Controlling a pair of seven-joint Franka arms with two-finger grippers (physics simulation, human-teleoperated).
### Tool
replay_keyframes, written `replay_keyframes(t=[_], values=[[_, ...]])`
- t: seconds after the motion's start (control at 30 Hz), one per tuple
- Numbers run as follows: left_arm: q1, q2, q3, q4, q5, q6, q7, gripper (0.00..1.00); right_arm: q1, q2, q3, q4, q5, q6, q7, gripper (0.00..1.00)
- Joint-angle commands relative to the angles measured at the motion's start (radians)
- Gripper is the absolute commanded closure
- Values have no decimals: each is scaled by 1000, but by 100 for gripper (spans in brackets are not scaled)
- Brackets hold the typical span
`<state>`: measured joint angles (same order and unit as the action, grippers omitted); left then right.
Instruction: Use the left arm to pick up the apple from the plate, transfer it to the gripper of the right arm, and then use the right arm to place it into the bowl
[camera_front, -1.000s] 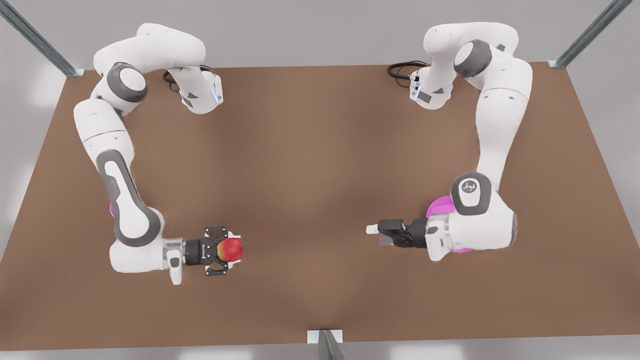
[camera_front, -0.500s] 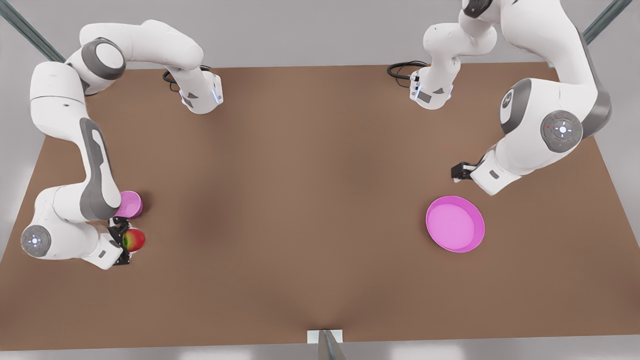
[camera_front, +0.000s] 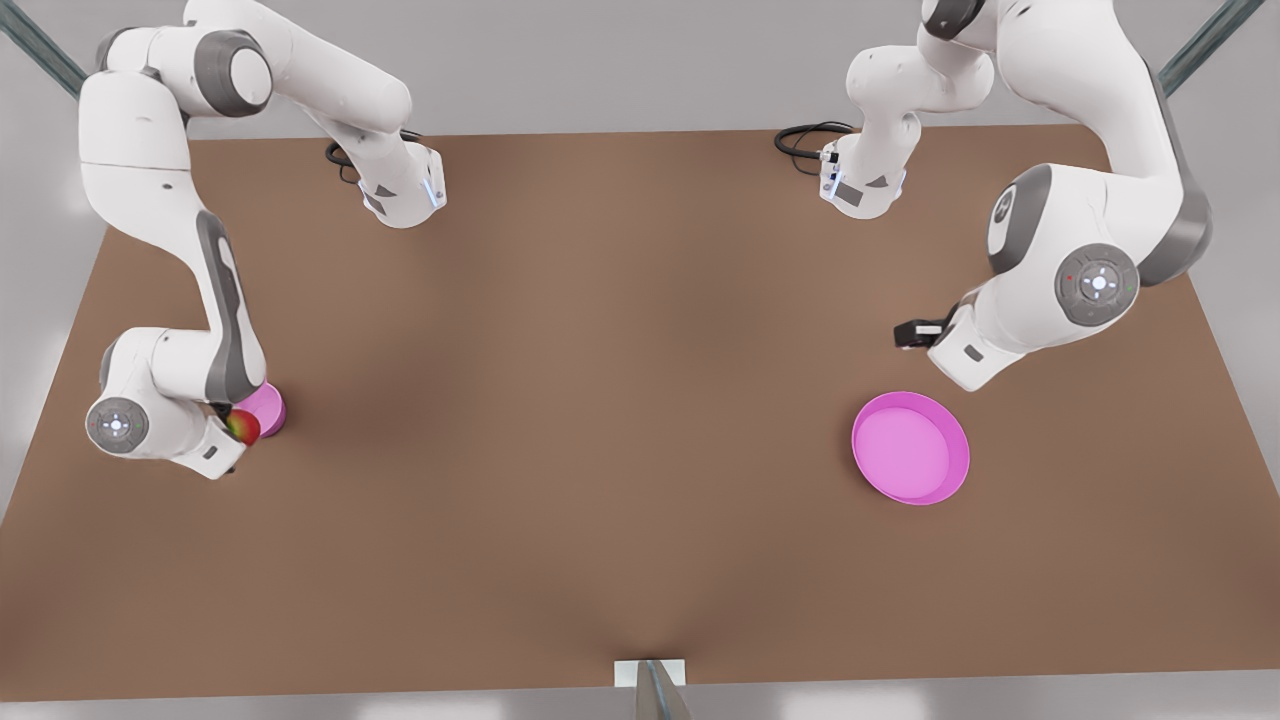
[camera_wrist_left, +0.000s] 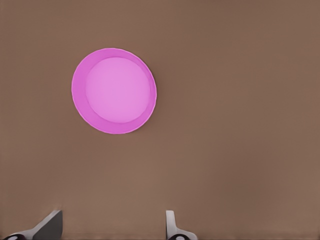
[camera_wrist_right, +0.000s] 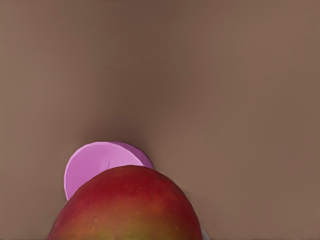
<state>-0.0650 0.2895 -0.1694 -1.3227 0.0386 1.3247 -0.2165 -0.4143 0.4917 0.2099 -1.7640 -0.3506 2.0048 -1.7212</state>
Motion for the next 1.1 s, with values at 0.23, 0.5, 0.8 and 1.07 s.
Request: replay_keyframes(t=[0.23,0.5,0.8,1.07], values=[[2,-1,1,0,-6,-52,-73,0,55,-44,-155,-195,114,402,-307,45],[2,-1,1,0,-8,-52,-73,0,78,-70,-242,-288,212,407,-428,45],[1,-1,1,0,-6,-52,-73,0,78,-94,-248,-325,237,400,-431,0],[-3,-1,1,0,-6,-52,-73,0,123,-194,-250,-281,329,267,-353,0]])
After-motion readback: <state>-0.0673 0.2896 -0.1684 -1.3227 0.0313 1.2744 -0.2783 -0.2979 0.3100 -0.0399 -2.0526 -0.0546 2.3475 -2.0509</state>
